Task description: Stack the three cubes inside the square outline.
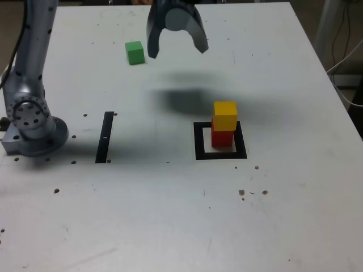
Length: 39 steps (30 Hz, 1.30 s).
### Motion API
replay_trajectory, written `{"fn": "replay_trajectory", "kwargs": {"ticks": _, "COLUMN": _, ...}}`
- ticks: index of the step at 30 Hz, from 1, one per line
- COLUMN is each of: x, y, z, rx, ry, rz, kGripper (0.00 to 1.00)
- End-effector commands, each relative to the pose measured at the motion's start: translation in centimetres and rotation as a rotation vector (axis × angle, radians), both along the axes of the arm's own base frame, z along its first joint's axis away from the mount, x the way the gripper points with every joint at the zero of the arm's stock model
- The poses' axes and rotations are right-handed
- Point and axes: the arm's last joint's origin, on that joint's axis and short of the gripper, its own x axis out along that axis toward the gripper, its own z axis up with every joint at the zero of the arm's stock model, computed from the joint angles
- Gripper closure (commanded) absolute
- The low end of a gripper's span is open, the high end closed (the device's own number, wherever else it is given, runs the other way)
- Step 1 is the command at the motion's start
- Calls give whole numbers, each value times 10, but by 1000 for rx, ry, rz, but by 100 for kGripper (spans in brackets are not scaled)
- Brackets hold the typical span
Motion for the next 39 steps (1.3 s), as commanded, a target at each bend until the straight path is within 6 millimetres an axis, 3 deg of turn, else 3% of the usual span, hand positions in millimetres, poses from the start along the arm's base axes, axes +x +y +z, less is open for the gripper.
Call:
{"fn": "replay_trajectory", "kwargs": {"ticks": 1, "x": -6, "y": 11, "z": 2, "rx": 9, "ry": 9, "rz": 8, "kGripper": 1}}
{"fn": "replay_trajectory", "kwargs": {"ticks": 13, "x": -32, "y": 59, "z": 6, "rx": -10, "ry": 33, "rz": -56, "kGripper": 1}}
{"fn": "replay_trajectory", "kwargs": {"ticks": 27, "x": -70, "y": 120, "z": 6, "rx": 17, "ry": -19, "rz": 79, "kGripper": 1}}
{"fn": "replay_trajectory", "kwargs": {"ticks": 39, "x": -101, "y": 142, "z": -13, "rx": 2, "ry": 15, "rz": 227, "kGripper": 1}}
